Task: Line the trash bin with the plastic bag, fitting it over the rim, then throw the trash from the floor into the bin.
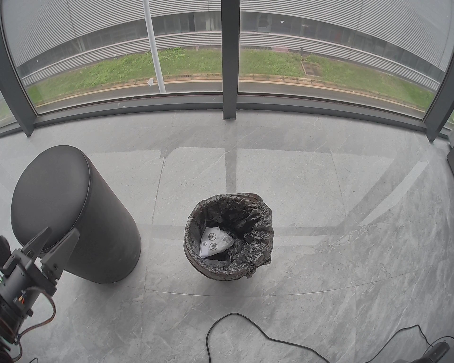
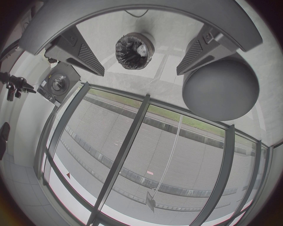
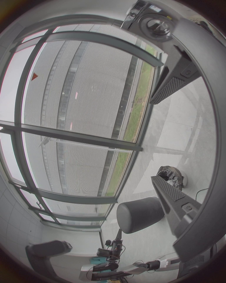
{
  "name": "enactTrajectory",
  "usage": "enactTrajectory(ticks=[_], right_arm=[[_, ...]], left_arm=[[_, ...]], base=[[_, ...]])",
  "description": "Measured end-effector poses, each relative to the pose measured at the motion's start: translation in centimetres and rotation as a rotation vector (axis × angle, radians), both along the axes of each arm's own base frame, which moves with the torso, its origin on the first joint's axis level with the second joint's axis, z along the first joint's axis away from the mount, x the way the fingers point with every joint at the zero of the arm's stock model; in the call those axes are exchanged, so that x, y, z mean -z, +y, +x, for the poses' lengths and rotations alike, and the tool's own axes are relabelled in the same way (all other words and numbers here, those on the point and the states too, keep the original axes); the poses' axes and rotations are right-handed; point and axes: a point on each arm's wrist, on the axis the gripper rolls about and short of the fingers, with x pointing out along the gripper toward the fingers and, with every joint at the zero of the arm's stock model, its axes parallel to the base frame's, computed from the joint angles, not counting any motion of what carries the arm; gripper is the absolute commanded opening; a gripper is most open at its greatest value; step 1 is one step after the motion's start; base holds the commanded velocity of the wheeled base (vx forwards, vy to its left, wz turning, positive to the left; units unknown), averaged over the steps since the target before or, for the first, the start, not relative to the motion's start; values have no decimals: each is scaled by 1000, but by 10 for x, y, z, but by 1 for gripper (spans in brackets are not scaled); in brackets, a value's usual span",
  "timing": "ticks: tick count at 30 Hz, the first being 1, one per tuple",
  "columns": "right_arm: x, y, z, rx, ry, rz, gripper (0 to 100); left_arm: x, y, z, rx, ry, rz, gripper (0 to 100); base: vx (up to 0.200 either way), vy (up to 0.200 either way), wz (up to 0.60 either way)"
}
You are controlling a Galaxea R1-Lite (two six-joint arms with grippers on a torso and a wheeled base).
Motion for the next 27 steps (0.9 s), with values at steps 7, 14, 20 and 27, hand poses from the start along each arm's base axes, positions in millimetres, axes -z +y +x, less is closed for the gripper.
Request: enactTrajectory(ticks=[7, 14, 20, 27], right_arm=[[68, -3, -19, 113, 66, 114, 100], [125, -5, -24, 207, 123, 165, 100], [150, -5, -26, 247, 137, 220, 100], [160, -6, -27, 268, 136, 317, 100]], left_arm=[[26, 14, -52, -92, 104, 44, 100], [63, 28, -91, -422, 213, 83, 100], [75, 35, -107, -630, 187, 125, 100], [82, 32, -113, -460, 156, 210, 100]], base=[[0, 0, 0], [0, 0, 0], [0, 0, 0], [0, 0, 0]])
